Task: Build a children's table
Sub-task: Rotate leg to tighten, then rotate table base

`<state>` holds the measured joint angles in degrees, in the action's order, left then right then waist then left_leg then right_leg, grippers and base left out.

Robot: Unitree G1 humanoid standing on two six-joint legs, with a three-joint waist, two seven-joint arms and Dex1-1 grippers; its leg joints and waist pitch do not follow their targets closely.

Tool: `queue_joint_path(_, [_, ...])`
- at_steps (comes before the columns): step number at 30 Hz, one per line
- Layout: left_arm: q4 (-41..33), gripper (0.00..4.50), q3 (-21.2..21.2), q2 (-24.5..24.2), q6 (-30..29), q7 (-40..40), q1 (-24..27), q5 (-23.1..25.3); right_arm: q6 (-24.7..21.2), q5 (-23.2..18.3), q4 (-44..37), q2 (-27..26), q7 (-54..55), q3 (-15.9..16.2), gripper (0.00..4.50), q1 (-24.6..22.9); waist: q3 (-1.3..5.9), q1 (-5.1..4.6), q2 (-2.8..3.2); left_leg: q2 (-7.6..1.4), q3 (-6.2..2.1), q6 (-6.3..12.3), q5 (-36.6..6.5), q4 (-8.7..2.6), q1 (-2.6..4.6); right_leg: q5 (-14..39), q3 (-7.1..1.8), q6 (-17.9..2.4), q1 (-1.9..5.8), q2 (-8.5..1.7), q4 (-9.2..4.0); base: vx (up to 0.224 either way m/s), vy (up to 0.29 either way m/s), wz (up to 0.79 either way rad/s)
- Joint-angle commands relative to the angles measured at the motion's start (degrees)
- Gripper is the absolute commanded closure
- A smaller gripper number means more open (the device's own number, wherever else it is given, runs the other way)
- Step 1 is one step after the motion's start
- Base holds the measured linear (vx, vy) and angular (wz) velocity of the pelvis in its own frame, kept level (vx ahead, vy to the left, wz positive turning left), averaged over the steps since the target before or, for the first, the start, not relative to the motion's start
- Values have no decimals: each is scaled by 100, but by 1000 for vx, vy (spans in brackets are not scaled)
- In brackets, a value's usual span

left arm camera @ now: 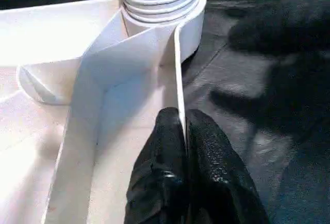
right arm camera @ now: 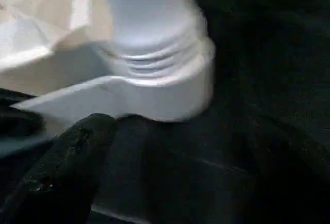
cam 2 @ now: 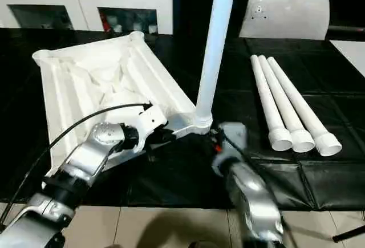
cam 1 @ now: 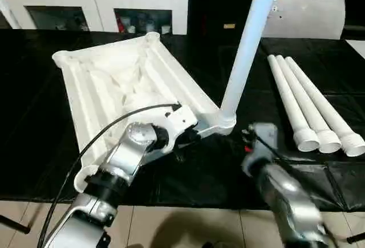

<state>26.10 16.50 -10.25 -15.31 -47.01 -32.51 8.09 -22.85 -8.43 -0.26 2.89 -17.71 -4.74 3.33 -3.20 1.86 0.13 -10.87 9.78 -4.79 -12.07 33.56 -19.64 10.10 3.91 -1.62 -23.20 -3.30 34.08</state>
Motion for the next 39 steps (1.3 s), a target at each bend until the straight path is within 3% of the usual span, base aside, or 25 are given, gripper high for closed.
queue_joint_path(1, [119, 450, -241, 79, 391, 218, -290, -166, -22, -214, -499, 54, -240, -102, 6, -160, 347, 12, -54, -163, -45, 387, -683, -362, -71, 1508, -311, -756, 355, -439, -472, 0, 0, 0])
queue_joint_path(3, [207, 450, -324, 141, 413, 194, -344, -284, -27, -314, -660, 60, -300, -114, 6, -233, 347, 26, -59, -158, -43, 430, -696, -354, -68, 1561, -309, -726, 353, -443, -479, 0, 0, 0])
queue_joint_path(4, [208, 407, -386, 171, 365, 128, -377, -397, -37, -334, -761, 80, -316, -83, 0, -270, 351, 10, -84, -156, -53, 451, -623, -362, -98, 1529, -302, -723, 373, -444, -469, 0, 0, 0])
queue_joint_path(5, [193, 407, -414, 180, 327, 85, -391, -456, -44, -337, -808, 94, -325, -58, 0, -284, 353, 20, -65, -167, -52, 457, -616, -356, -72, 1550, -301, -742, 346, -447, -469, 0, 0, 0])
queue_joint_path(7, [10, 393, -630, 299, 166, -59, -394, -821, -79, -315, -946, 153, -357, 91, 0, -306, 364, 48, -43, -187, -43, 445, -602, -346, -45, 1493, -307, -897, 329, -469, -466, 0, 0, 0])
queue_joint_path(10, [-73, 374, -746, 358, 133, 3, -402, -945, -96, -279, -975, 218, -409, 215, 0, -294, 356, 25, -82, -194, -41, 478, -618, -341, -70, 1330, -291, -1006, 328, -447, -440, 0, 0, 0])
queue_joint_path(13, [-396, 368, -982, 201, -222, 91, -436, -1073, -664, -211, -1077, 290, -475, 590, 0, -204, 347, 19, -93, -176, -48, 485, -557, -339, -97, 1385, -288, -941, 358, -441, -427, 0, 0, 0])
queue_joint_path(14, [-498, 368, -1027, 101, -294, 164, -442, -1017, -701, -168, -1052, 303, -491, 668, 0, -161, 351, 22, -58, -178, -57, 478, -535, -343, -97, 1380, -286, -932, 365, -449, -421, 0, 0, 0])
queue_joint_path(19, [-1132, 368, -1420, -681, -1210, 728, -249, -609, -801, 23, -811, 343, -501, 1063, 0, 96, 343, -27, -34, -179, -55, 323, -561, -339, -72, 1455, -287, -851, 330, -424, -414, 0, 0, 0])
queue_joint_path(22, [-1502, 402, -1737, -1296, -1496, 1061, 101, -294, -860, 52, -612, 324, -562, 1313, 0, 237, 349, -41, -28, -197, -68, 266, -504, -347, -81, 1228, -291, -925, 339, -417, -359, 0, 0, 0])
queue_joint_path(24, [-1722, 405, -1851, -1588, -1685, 1206, 302, -96, -909, 94, -481, 272, -506, 1364, 0, 336, 357, -48, -15, -202, -64, 263, -491, -346, -53, 1143, -295, -947, 320, -409, -345, 0, 0, 0])
queue_joint_path(26, [-1856, 439, -1938, -1793, -1790, 1298, 442, 76, -933, 138, -361, 234, -462, 1386, 0, 428, 360, -40, 6, -205, -61, 247, -442, -348, -50, 1035, -299, -990, 315, -404, -340, 0, 0, 0])
queue_joint_path(27, [-2027, 439, -1947, -2146, -1959, 1377, 673, 331, -967, 216, -160, 199, -391, 1421, 0, 582, 355, -16, 13, -210, -52, 242, -425, -345, -21, 954, -303, -1029, 286, -398, -342, 0, 0, 0])
queue_joint_path(32, [-2137, 448, -1870, -2521, -2261, 1439, 1003, 478, -979, 271, 231, 192, -323, 1477, 0, 838, 335, 7, 31, -206, -55, 88, -681, -373, -5, 1095, -312, -1033, 279, -411, -341, 0, 0, 0])
queue_joint_path(33, [-2142, 448, -1834, -2572, -2303, 1436, 1069, 485, -938, 289, 332, 189, -308, 1500, 0, 885, 336, 9, -24, -205, -57, 86, -687, -375, -16, 1112, -314, -1025, 288, -418, -338, 0, 0, 0])
queue_joint_path(34, [-2107, 448, -1788, -2605, -2384, 1390, 1172, 463, -878, 324, 494, 170, -282, 1524, 0, 967, 335, 20, 5, -201, -63, 67, -699, -383, -20, 1161, -315, -1014, 288, -424, -335, 0, 0, 0])
queue_joint_path(37, [-1987, 448, -1646, -2624, -2328, 1326, 1352, 533, -769, 373, 784, 86, -248, 1527, 0, 1144, 346, -2, -12, -191, -67, 59, -702, -372, -38, 1136, -321, -1019, 293, -432, -333, 0, 0, 0])
queue_joint_path(39, [-2165, 448, -1679, -2455, -2481, 1236, 1438, 316, -701, 390, 986, 24, -238, 1519, 0, 1282, 342, -7, -9, -188, -62, 58, -729, -369, -37, 1196, -324, -1031, 286, -437, -335, 0, 0, 0])
